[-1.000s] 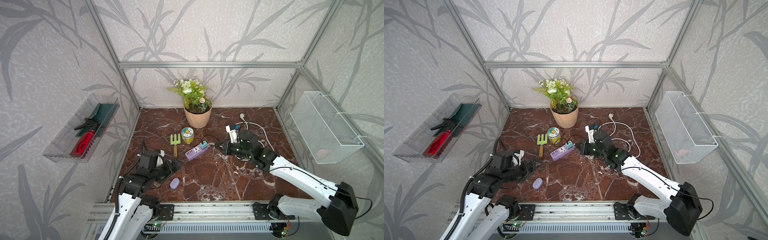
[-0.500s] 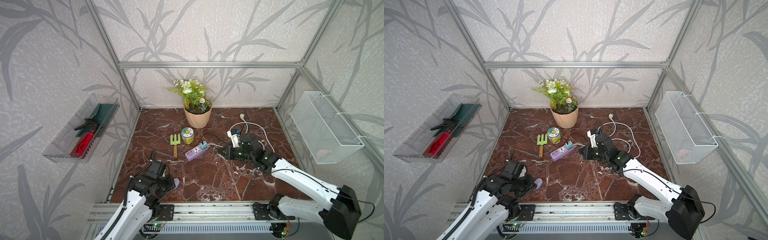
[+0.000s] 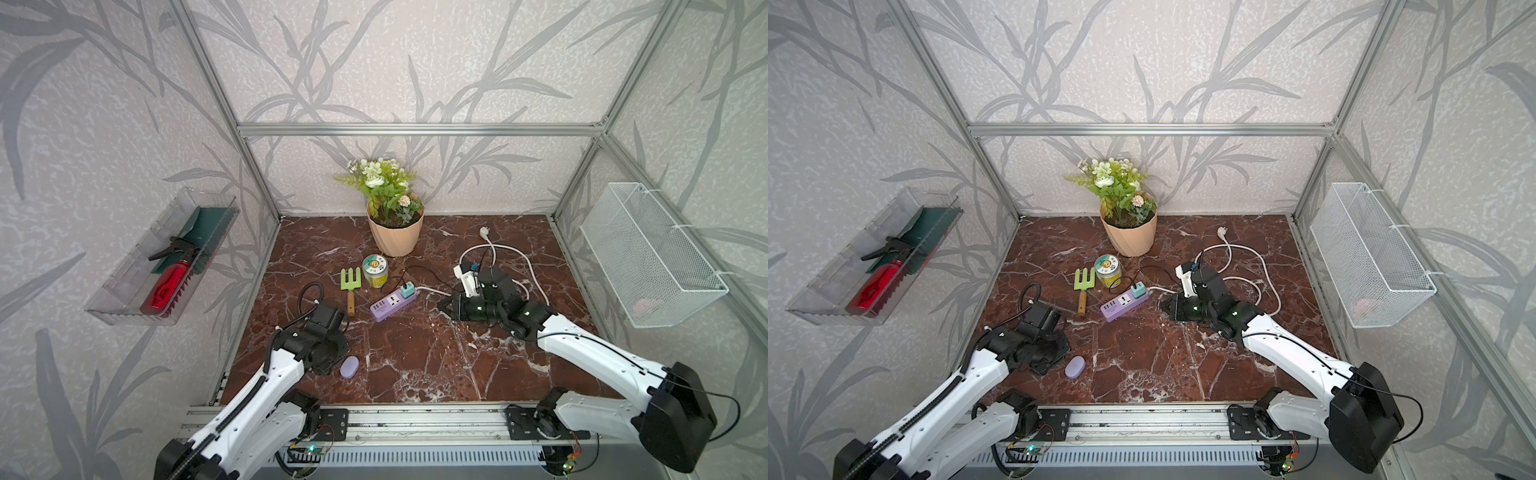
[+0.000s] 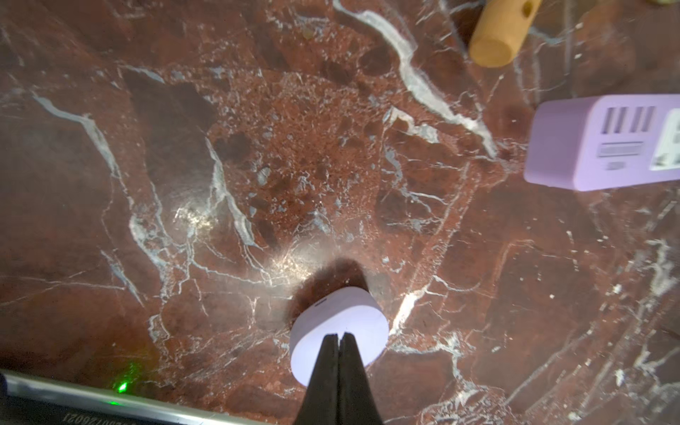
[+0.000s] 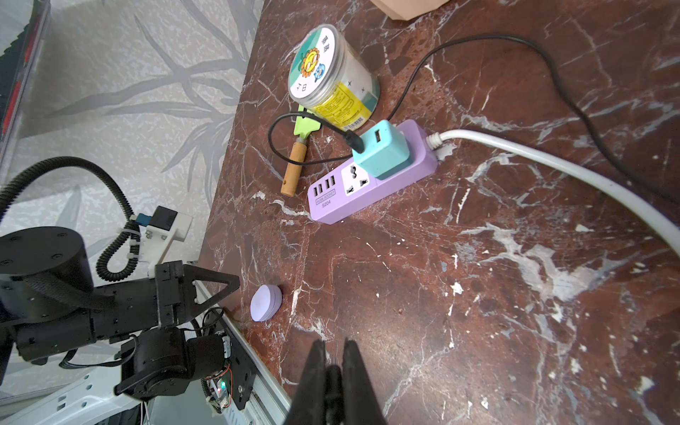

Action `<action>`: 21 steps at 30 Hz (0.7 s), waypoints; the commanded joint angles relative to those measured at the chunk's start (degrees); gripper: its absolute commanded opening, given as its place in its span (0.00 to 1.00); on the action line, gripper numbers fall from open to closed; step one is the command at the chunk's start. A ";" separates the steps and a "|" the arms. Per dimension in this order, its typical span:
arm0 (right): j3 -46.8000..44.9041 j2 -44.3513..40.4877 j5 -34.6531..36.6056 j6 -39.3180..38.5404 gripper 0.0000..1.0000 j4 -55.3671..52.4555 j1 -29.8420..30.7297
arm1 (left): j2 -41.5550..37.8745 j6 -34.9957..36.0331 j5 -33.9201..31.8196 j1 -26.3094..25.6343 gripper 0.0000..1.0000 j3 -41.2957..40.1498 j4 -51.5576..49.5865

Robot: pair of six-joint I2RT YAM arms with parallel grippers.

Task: Charge the bluetooth headset
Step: Move the bluetooth headset to the center of the board.

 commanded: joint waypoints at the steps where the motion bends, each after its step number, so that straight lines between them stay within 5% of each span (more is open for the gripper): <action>1: -1.25 -0.49 -2.27 -1.12 0.00 1.30 -1.99 | 6.39 -0.50 -1.40 -0.52 0.00 2.43 1.79; 10: -3.08 -3.47 -4.03 -1.82 0.00 0.72 -5.99 | 13.87 -1.03 -0.72 -2.58 0.00 3.67 5.52; 21: -3.50 -2.66 -5.77 -1.77 0.00 1.76 -8.26 | 25.48 -3.48 5.72 -13.09 0.00 9.16 18.31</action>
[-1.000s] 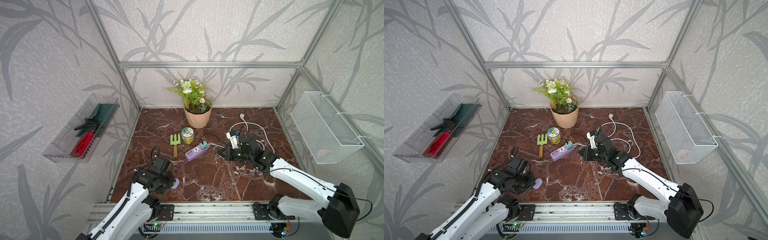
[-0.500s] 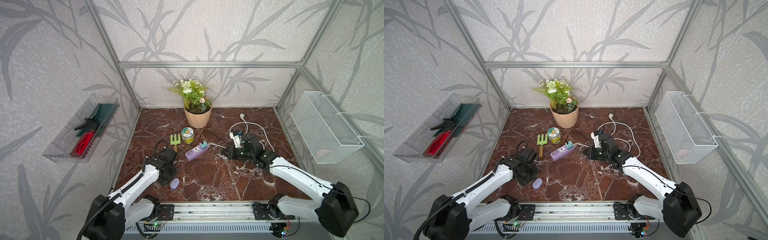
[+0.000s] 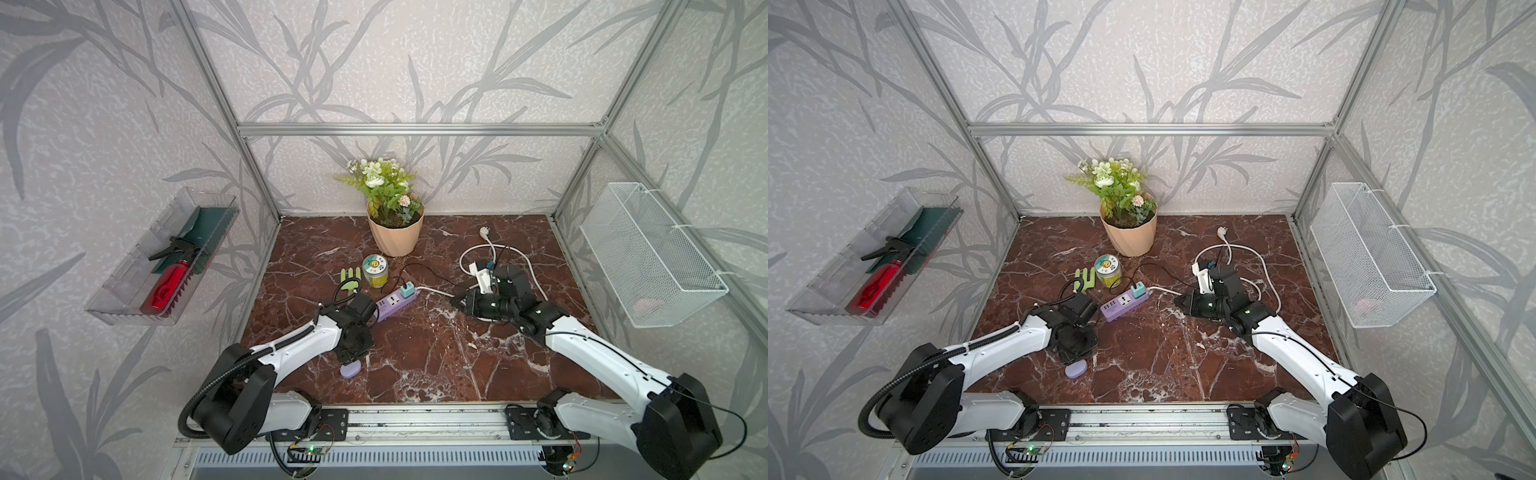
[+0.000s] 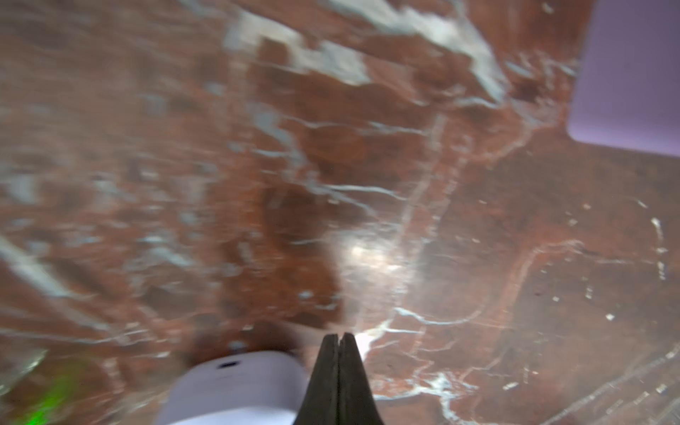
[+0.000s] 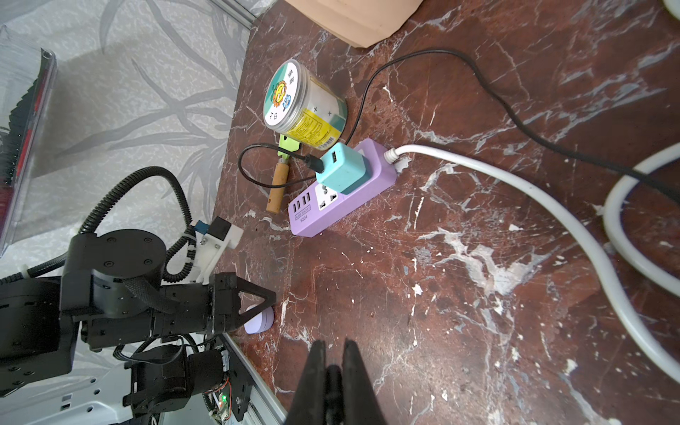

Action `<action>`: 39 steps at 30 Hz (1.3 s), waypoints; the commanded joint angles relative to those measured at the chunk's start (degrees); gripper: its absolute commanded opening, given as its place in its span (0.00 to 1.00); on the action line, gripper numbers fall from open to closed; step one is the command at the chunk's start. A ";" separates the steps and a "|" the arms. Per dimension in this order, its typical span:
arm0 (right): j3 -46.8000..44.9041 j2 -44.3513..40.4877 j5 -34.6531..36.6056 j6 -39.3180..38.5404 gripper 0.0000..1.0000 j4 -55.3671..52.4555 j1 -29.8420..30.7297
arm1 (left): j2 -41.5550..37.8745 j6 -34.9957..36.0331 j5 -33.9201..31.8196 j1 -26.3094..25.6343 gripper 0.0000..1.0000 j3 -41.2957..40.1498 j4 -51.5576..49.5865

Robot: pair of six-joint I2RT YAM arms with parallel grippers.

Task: Charge the bluetooth headset
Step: Move the bluetooth headset to the center of the board.

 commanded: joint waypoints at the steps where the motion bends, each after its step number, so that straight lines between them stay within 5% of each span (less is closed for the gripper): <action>1: -0.34 -0.19 -0.83 -0.57 0.00 1.05 -0.37 | 2.72 -0.42 2.49 -3.08 0.00 5.42 6.10; 6: -0.08 0.95 -1.16 -0.44 0.00 2.00 -0.52 | -0.07 0.43 -0.92 -6.57 0.00 12.45 -3.36; 12: 0.20 2.96 -2.24 -0.46 0.00 3.24 -0.50 | -14.72 -9.02 -2.13 -6.70 0.00 2.99 -10.85; 17: 1.15 4.33 -3.58 -0.64 0.00 3.45 -0.48 | -19.40 -12.95 -3.36 -8.11 0.00 -0.19 -17.73; 29: 0.32 2.98 -2.64 -1.80 0.00 1.85 -1.27 | -2.75 -12.84 -4.72 -7.98 0.00 0.71 -23.65; 39: 0.68 6.35 -4.41 -1.12 0.00 4.31 -2.15 | -1.86 -11.12 -7.70 -4.67 0.00 -0.30 -23.10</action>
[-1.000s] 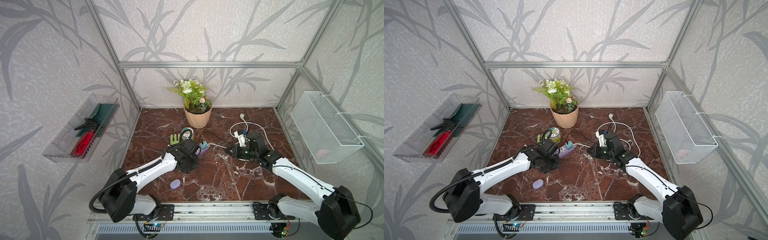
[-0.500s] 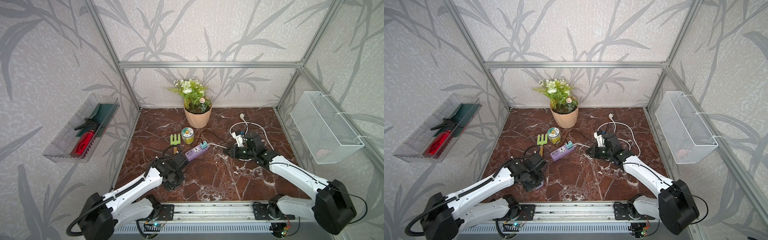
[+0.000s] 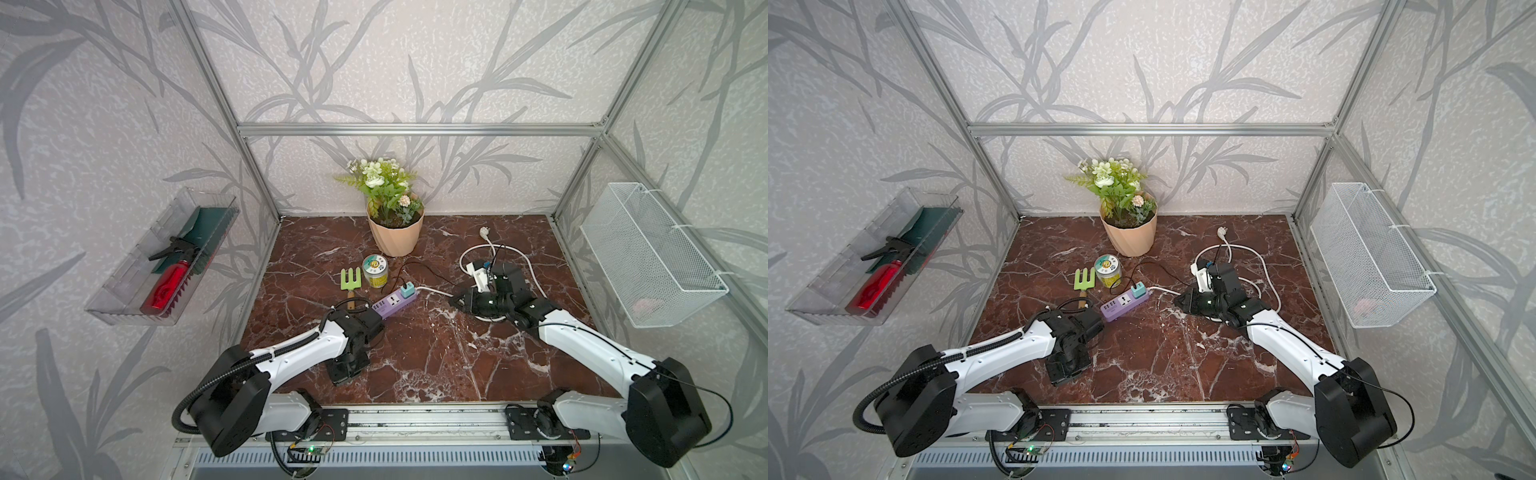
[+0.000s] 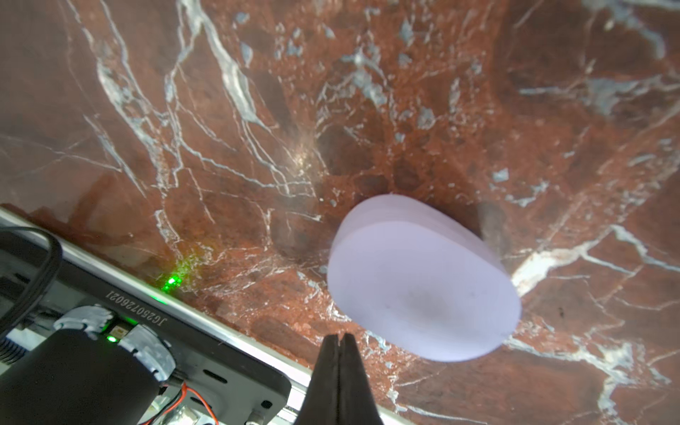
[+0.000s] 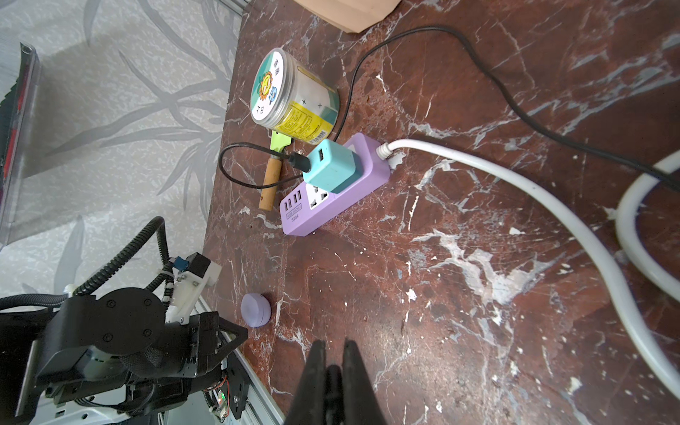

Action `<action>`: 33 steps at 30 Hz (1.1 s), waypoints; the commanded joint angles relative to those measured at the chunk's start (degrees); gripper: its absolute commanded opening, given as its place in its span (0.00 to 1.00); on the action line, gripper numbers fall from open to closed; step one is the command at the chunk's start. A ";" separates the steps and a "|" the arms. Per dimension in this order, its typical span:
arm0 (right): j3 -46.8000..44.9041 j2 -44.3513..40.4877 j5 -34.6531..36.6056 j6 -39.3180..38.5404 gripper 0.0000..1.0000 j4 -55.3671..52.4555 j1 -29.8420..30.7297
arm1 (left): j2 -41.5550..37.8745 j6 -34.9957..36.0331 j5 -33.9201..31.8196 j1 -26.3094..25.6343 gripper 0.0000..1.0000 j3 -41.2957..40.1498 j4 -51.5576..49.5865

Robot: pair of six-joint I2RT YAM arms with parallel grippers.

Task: Charge the bluetooth headset
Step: Move the bluetooth headset to the center of the board.

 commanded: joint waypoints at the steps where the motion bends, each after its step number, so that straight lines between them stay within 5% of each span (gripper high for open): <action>1: 0.52 1.02 -1.04 -0.11 0.00 1.83 -0.26 | 0.63 1.29 -3.41 2.81 0.00 -0.66 -2.02; 8: -0.22 0.90 -0.61 -0.20 0.00 2.32 -0.82 | 0.41 7.91 -5.49 13.10 0.00 -1.16 2.06; 16: -0.31 2.35 -1.30 0.24 0.00 3.56 -1.28 | 9.41 10.49 4.87 13.23 0.00 4.33 14.29; 25: -0.78 2.43 -1.58 0.40 0.00 3.93 -1.80 | 17.05 16.11 5.48 13.49 0.00 16.67 16.52; 31: -0.98 1.29 -0.78 -0.05 0.00 3.54 -1.94 | 12.16 16.70 4.10 13.53 0.05 16.88 13.35; 33: -1.03 1.51 -1.26 0.32 0.00 3.96 -1.95 | 8.78 17.05 4.76 13.55 0.15 14.95 13.55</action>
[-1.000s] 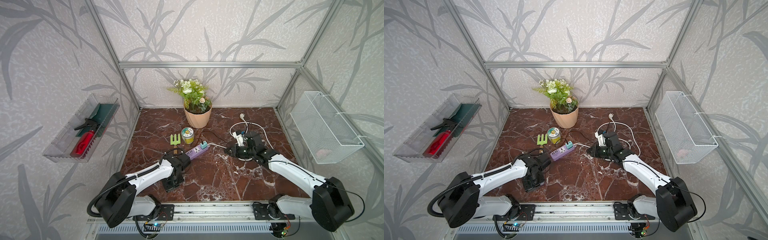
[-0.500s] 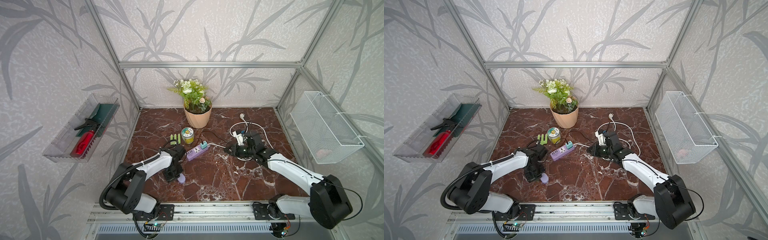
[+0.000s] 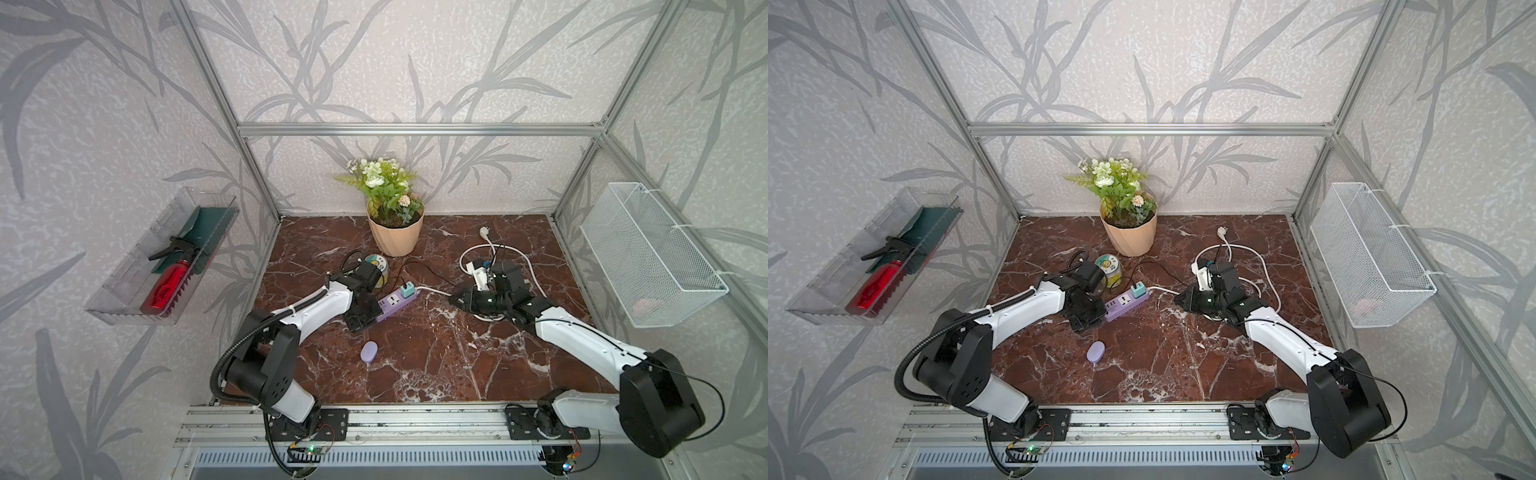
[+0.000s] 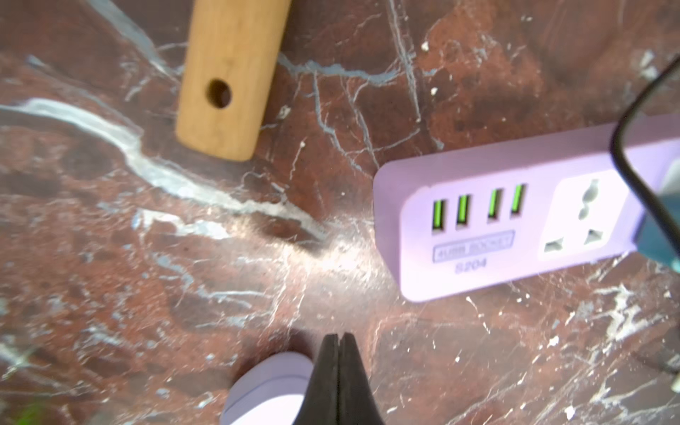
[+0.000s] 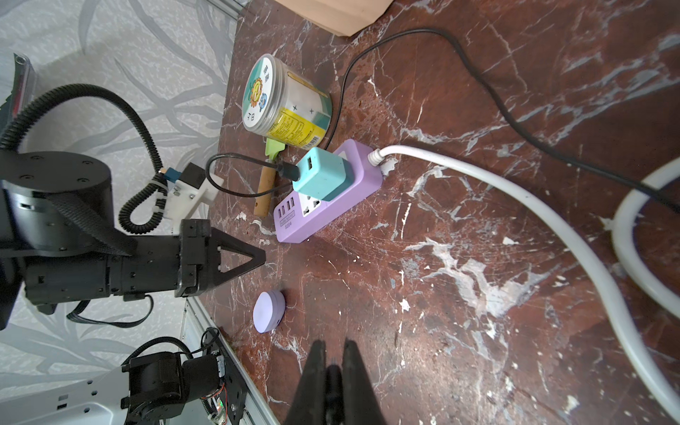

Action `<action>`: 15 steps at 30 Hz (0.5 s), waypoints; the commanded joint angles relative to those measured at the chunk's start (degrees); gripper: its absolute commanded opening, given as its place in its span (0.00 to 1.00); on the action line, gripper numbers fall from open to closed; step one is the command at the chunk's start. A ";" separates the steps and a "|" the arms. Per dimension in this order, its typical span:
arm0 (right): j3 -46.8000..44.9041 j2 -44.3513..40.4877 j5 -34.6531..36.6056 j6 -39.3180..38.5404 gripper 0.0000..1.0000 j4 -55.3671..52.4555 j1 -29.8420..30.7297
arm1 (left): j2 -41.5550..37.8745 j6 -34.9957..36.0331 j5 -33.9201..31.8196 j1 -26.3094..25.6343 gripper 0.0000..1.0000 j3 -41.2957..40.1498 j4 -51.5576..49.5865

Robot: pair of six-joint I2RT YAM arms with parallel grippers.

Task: Charge the bluetooth headset
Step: Move the bluetooth headset to the center of the board, then pick up the bluetooth headset from the center of the board.

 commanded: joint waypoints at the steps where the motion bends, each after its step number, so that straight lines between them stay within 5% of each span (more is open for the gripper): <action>1: -0.48 -0.59 -0.64 0.41 0.00 1.42 -0.26 | -5.54 1.25 -0.19 0.20 0.20 -2.40 -2.89; 5: -0.47 -0.63 -1.05 0.66 0.00 1.25 -0.28 | -10.54 0.76 2.99 0.18 0.54 -7.89 -2.10; 8: -0.48 -1.06 -0.90 0.86 0.00 1.24 -0.30 | -11.70 -0.38 4.51 -0.12 0.66 -11.42 -1.12; 15: -1.09 -1.73 -0.35 1.28 0.00 0.83 -0.23 | -10.42 -0.20 4.63 -0.94 0.51 -13.58 2.69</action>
